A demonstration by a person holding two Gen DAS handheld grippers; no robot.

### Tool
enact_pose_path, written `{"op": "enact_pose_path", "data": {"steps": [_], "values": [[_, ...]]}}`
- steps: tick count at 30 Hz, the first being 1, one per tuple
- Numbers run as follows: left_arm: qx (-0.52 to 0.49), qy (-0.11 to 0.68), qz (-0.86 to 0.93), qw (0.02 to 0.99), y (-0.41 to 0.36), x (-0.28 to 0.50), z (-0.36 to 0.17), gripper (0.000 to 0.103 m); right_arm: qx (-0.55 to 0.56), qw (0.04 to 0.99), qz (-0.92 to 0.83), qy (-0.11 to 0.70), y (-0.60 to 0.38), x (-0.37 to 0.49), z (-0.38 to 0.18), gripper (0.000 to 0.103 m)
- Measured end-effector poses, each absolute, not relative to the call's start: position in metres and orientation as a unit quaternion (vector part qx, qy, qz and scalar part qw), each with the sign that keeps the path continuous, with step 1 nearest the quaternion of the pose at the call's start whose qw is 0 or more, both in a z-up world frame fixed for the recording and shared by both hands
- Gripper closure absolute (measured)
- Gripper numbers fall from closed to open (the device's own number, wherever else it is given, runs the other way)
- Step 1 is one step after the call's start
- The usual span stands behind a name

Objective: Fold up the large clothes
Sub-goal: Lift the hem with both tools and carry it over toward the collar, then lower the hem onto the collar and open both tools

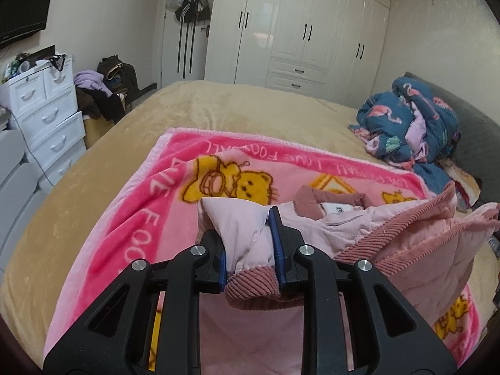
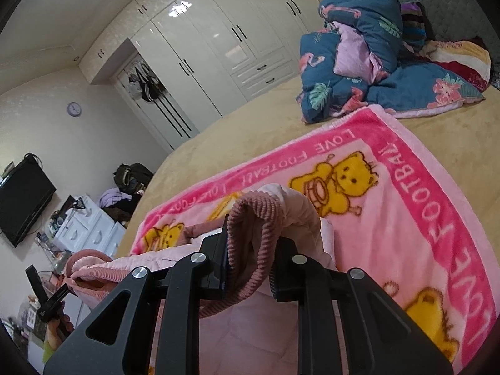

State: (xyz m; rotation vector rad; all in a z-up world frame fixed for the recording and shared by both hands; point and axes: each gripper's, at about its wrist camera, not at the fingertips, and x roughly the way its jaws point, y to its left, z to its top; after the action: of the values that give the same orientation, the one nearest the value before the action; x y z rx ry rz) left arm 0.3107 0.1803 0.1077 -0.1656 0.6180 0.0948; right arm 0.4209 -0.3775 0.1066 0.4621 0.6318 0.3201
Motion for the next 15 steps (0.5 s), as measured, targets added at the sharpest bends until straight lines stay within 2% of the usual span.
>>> {"op": "enact_pose_path", "data": {"steps": [9, 12, 13, 15], "values": [[-0.074, 0.329, 0.06, 0.94, 0.184, 0.337, 0.078, 0.086, 0.218, 0.907, 0.146, 0.33, -0.367, 0.456, 0.077, 0.083], [-0.074, 0.333, 0.061, 0.938, 0.185, 0.342, 0.071, 0.086, 0.226, 0.902, 0.148, 0.337, -0.366, 0.464, 0.07, 0.079], [-0.074, 0.336, 0.062, 0.937, 0.185, 0.345, 0.068, 0.086, 0.231, 0.898, 0.153, 0.341, -0.366, 0.466, 0.068, 0.077], [-0.073, 0.34, 0.063, 0.936, 0.185, 0.347, 0.064, 0.086, 0.25, 0.89, 0.167, 0.342, -0.369, 0.471, 0.063, 0.064]]}}
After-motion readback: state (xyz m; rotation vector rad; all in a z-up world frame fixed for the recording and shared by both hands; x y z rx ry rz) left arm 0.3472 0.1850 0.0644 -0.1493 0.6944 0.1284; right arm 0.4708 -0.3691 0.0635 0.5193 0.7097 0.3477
